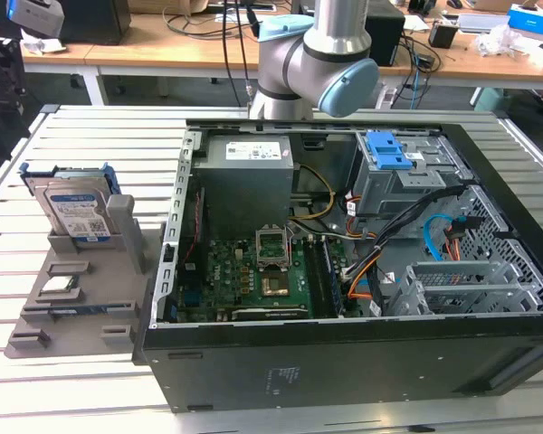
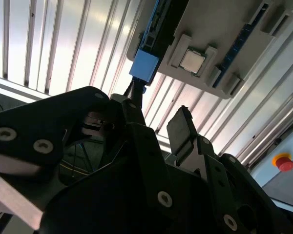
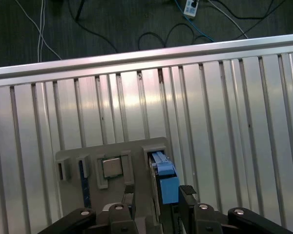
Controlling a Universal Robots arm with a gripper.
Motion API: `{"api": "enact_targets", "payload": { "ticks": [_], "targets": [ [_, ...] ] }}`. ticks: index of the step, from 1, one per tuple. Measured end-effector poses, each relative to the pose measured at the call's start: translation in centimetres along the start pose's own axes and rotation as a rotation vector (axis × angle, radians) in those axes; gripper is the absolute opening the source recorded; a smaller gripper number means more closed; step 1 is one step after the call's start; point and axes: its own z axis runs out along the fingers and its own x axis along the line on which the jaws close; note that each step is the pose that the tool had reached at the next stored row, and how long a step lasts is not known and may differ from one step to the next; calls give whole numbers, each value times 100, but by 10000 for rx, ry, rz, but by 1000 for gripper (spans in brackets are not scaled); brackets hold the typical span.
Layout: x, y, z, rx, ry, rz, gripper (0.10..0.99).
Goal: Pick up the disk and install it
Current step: 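Pick up the disk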
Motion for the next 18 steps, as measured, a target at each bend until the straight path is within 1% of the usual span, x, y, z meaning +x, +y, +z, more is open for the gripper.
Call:
{"api": "enact_targets", "payload": {
  "ticks": [11, 18],
  "targets": [
    [-1, -16, 57, 1, 3, 0, 482],
    [-1, -29, 130, 3, 26, 1, 482]
  ]
}}
